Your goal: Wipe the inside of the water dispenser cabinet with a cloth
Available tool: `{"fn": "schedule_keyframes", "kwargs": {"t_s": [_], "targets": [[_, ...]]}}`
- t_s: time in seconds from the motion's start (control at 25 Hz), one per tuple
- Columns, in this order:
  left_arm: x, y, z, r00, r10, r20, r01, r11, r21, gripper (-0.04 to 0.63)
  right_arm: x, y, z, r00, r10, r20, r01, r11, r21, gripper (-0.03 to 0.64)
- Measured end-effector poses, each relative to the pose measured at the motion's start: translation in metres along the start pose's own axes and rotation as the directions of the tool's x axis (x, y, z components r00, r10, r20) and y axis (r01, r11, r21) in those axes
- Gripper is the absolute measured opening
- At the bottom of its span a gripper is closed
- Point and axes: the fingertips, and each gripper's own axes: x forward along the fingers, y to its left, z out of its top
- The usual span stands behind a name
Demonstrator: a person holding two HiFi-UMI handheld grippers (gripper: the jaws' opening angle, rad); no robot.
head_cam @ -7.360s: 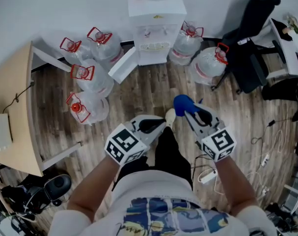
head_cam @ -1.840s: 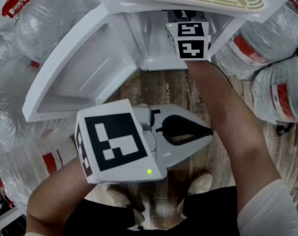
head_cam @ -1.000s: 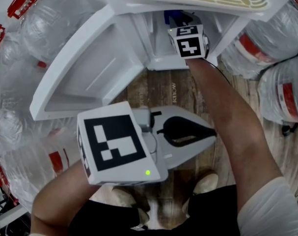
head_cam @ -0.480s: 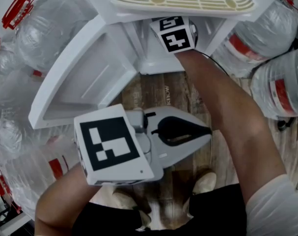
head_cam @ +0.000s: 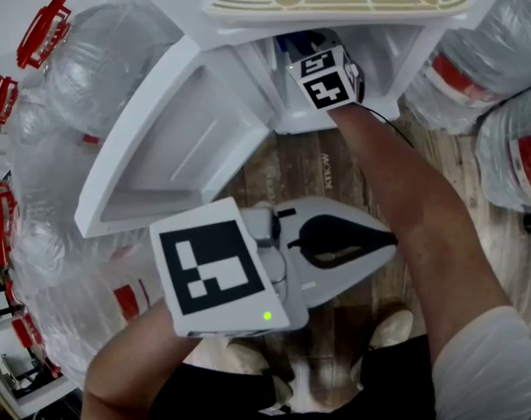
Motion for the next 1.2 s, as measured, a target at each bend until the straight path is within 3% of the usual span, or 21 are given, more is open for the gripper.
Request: {"fn": "schedule_keyframes", "kwargs": {"t_s": [0.4,0.76,1.2], "targets": [[-0.003,0.009,-0.003,1.0,0.014,-0.004,-0.014,1.0,-0.02,0.0,0.007,0.007,-0.038,0.989,0.089,-0.119,-0.085,0.996,0.04,0.084],[-0.005,0.013,-0.006,1.0,0.014,-0.015,-0.014,1.0,-0.016,0.0,-0.011,-0.003,0.008,0.995,0.09,0.052,-0.095,0.992,0.087,0.086],[-0.008,0.015,-0.006,1.0,0.028,-0.014,-0.028,1.0,-0.013,0.0,-0.019,0.022,0.015,0.983,0.169,0.069,-0.17,0.985,0.018,0.084]]}}
